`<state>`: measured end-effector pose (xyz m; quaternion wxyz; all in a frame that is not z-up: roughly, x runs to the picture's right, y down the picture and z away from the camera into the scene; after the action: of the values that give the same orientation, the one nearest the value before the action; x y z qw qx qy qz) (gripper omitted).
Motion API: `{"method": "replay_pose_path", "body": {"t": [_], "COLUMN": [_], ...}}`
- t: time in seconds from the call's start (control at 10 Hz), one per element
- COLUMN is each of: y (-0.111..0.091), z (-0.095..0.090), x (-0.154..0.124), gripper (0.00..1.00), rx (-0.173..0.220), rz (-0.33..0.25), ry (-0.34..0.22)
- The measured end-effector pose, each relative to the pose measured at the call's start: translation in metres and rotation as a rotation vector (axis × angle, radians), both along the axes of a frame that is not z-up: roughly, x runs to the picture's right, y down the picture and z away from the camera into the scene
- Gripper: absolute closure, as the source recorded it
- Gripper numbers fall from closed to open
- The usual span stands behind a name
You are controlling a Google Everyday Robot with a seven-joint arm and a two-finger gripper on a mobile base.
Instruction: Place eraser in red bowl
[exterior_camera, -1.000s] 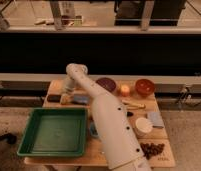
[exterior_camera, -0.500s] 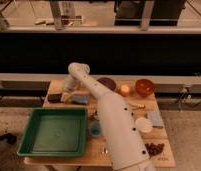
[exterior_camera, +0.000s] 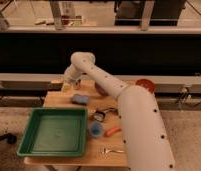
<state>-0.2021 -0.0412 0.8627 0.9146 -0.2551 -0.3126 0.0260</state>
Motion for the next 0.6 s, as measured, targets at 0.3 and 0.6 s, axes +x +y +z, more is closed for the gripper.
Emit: {"method": "replay_pose_path", "body": {"t": [0.3,0.6], "y": [-0.021,-0.016], "z": [-0.032,-0.039], "x": [0.072,0.152], "gripper": [1.00,1.00], "rx": [0.036,0.056], "rz": [0.086,0.184], "ry": [0.067,0.146]}}
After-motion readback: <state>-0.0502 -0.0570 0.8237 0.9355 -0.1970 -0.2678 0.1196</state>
